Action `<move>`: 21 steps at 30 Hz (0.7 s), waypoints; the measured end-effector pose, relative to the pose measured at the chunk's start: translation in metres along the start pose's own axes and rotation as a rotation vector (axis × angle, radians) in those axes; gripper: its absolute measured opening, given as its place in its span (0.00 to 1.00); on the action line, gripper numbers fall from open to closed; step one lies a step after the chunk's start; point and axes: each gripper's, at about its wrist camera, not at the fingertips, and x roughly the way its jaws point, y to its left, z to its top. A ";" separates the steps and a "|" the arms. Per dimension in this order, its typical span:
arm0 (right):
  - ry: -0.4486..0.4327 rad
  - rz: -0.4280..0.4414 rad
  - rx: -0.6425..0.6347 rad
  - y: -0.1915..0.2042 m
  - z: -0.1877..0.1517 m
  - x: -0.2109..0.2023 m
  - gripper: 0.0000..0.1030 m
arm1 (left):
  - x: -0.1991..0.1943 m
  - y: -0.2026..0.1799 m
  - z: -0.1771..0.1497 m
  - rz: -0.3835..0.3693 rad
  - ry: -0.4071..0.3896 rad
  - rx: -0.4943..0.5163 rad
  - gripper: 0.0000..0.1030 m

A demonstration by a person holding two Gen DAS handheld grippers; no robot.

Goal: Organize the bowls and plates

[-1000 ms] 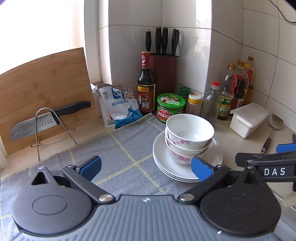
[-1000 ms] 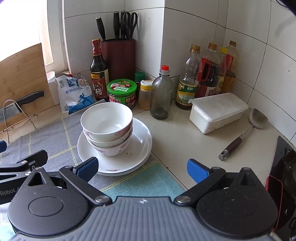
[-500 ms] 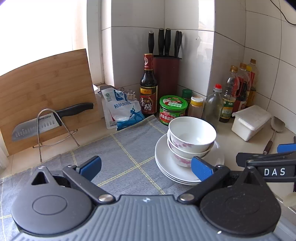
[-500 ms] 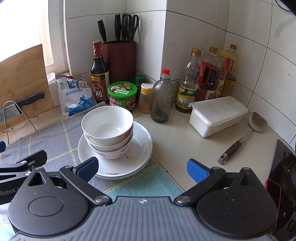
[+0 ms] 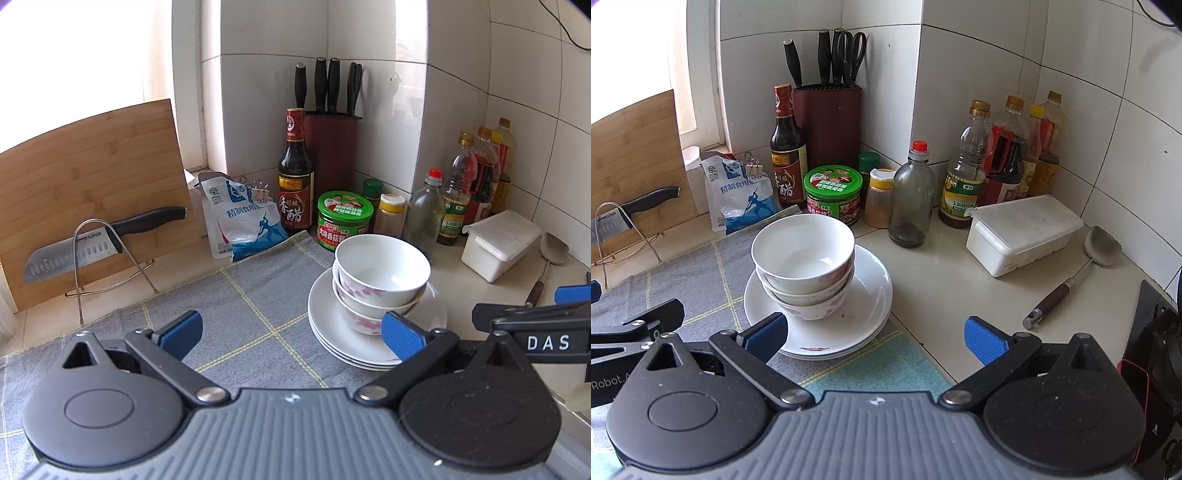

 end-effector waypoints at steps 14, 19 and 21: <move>0.000 -0.003 -0.003 0.000 0.000 0.000 1.00 | -0.001 -0.001 -0.002 0.005 0.003 -0.004 0.99; 0.001 -0.001 -0.007 0.001 0.000 -0.001 1.00 | -0.001 0.000 -0.002 0.010 0.003 -0.006 0.99; 0.001 -0.001 -0.006 0.001 0.000 0.000 1.00 | -0.001 0.000 -0.002 0.010 0.002 -0.007 0.99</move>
